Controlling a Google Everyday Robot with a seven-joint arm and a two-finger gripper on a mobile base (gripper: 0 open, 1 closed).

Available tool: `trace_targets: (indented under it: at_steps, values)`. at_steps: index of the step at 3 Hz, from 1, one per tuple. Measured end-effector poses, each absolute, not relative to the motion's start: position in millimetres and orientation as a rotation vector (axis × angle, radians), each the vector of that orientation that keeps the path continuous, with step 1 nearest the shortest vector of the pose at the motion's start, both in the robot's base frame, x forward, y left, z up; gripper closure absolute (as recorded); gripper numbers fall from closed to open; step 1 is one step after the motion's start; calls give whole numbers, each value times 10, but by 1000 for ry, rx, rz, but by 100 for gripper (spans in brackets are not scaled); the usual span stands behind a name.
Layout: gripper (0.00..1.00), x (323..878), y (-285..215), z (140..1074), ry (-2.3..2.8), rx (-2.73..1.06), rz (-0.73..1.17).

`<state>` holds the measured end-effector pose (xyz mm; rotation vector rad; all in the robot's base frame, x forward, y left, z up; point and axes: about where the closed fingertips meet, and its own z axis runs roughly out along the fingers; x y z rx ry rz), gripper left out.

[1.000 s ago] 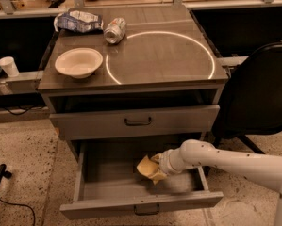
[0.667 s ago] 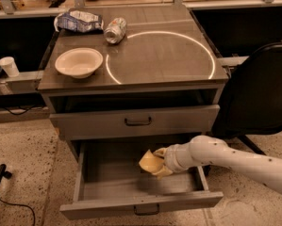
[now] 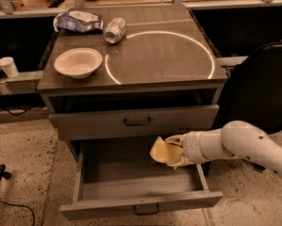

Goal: Pick sponge from middle drawer and place on counter

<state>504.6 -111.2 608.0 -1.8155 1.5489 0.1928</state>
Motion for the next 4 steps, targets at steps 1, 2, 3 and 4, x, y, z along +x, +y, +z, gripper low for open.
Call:
trace_targets:
  at_steps: [1,2,3,4]
  values:
    - [100,5156,-1433,6778,1486,-1866,129]
    - [100,5407,-1591,7393,1508,-1916,85]
    - [100,5737,-1571,7928,1585,-1931,77]
    - [100,6052,-1484,8389,1656,-1926,49]
